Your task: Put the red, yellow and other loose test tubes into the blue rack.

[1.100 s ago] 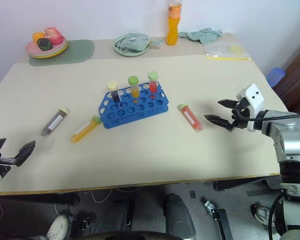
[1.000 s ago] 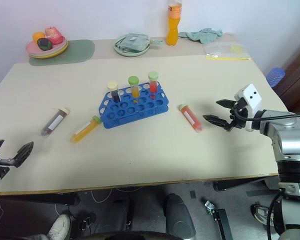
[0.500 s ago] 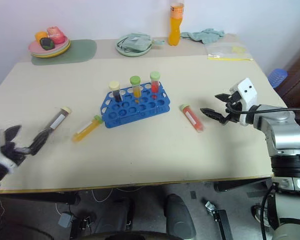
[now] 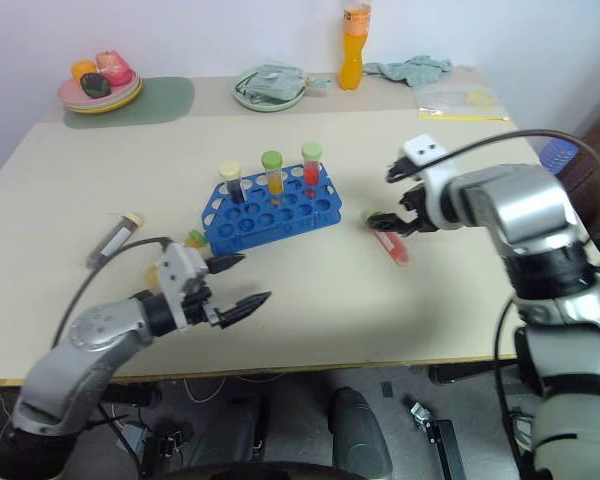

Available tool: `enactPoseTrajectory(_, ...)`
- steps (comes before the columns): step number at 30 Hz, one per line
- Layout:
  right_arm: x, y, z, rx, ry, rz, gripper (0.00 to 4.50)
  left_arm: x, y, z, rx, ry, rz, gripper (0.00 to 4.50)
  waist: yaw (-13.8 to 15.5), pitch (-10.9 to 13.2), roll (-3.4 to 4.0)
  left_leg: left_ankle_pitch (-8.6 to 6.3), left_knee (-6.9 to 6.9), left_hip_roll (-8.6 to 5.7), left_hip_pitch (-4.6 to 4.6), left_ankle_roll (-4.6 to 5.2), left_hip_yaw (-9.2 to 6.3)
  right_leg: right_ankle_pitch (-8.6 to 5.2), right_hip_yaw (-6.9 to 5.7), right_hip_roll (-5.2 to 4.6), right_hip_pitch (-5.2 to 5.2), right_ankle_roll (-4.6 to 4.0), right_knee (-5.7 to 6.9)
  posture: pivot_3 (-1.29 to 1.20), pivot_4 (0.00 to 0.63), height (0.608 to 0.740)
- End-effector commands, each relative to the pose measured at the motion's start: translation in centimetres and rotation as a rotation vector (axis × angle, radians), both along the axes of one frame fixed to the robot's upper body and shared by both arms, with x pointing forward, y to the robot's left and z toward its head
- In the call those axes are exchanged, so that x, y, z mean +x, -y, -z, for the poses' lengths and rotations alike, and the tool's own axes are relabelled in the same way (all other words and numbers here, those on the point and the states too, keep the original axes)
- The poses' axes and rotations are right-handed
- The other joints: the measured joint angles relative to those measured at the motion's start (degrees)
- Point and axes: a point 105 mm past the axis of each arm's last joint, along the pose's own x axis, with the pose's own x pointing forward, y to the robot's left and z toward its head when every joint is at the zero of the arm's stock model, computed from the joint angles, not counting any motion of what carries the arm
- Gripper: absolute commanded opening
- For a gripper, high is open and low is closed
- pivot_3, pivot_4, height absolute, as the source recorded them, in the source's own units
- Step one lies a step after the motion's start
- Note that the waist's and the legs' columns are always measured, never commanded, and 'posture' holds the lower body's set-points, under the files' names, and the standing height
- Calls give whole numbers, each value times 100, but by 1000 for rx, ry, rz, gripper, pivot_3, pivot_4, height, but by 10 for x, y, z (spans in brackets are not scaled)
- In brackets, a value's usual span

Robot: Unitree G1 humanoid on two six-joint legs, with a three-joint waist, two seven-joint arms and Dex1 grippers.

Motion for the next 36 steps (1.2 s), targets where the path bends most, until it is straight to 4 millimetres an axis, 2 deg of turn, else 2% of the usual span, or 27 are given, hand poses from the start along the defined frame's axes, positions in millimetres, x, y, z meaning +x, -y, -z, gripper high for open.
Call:
enactPoseTrajectory(1,13,6,2,-56,-31,110,4500,-6,8,-4,-16,41,13,4462,9,-1,0,1,4,0,-18,-1,-1,2,0,-1,-21,1,4,0,150,740)
enactPoseTrajectory(5,22,2,13,-92,-68,135,4500,-7,4,-3,-29,42,-31,4462,35,0,0,2,-1,-4,-41,-2,-2,4,-2,-4,-53,3,16,0,150,740)
enactPoseTrajectory(7,26,6,20,-130,-81,153,4500,-7,3,-3,-34,49,-49,4462,23,0,0,1,-1,-5,-46,-2,0,4,-2,-5,-59,3,16,0,150,740)
enactPoseTrajectory(10,27,9,29,-162,-105,155,3647,-9,4,-5,-55,52,-68,4500,15,-1,1,1,-1,-5,-46,-1,0,5,-3,-5,-58,3,16,0,150,740)
enactPoseTrajectory(15,25,3,24,-184,-87,89,1118,-10,7,-9,-70,54,-85,4500,8,-2,2,1,2,-5,-43,-1,0,5,-3,-3,-58,4,22,0,150,740)
enactPoseTrajectory(16,22,2,22,-187,-79,67,812,-10,7,-9,-71,54,-88,4500,9,-2,3,1,2,-5,-43,-1,0,5,-3,-3,-58,4,23,0,150,740)
enactPoseTrajectory(20,-3,-3,16,-163,-55,-98,812,-8,1,-12,-67,65,-115,4500,47,-2,3,1,2,-6,-45,-1,-6,4,-6,-3,-59,4,24,0,150,740)
enactPoseTrajectory(22,-26,-9,13,-114,6,-245,812,-5,-5,-11,-62,68,-145,4500,58,-3,1,0,1,-7,-53,1,-13,4,-12,-4,-58,5,17,0,150,740)
enactPoseTrajectory(24,-33,-30,-2,-43,338,-388,812,-3,-9,-11,-54,70,-158,4500,55,-9,-9,-2,1,-6,-56,5,-18,4,-16,-3,-57,5,13,0,150,740)
enactPoseTrajectory(25,-37,-39,-10,36,473,-402,812,-2,-9,-11,-54,70,-157,4500,28,-9,-8,-6,0,-5,-55,12,-20,3,-18,1,-53,6,11,0,150,740)
enactPoseTrajectory(27,-41,-51,-21,190,611,-368,812,-1,-9,-12,-60,69,-156,4500,-46,-7,-3,-9,2,0,-40,17,-5,4,-7,6,-52,6,20,0,150,740)
enactPoseTrajectory(28,-42,-58,-26,280,657,-347,812,1,-10,-12,-64,66,-158,4500,-75,-2,5,-9,3,2,-31,17,5,4,4,9,-52,6,31,0,150,740)
enactPoseTrajectory(31,-23,-71,-45,504,813,-157,812,6,-9,-13,-57,66,-152,4500,-130,-6,-2,-7,25,1,-21,14,6,3,7,10,-51,5,72,0,150,740)
enactPoseTrajectory(34,-7,-81,-54,589,904,-50,812,9,-7,-20,-68,70,-151,4500,-145,-7,-3,5,30,0,-12,-7,-2,3,7,14,-50,1,97,0,150,740)
enactPoseTrajectory(36,4,-83,-50,620,910,19,812,10,-2,-26,-70,83,-141,4500,-132,-9,-5,8,29,-1,-12,-11,-8,3,4,13,-49,1,100,0,150,740)
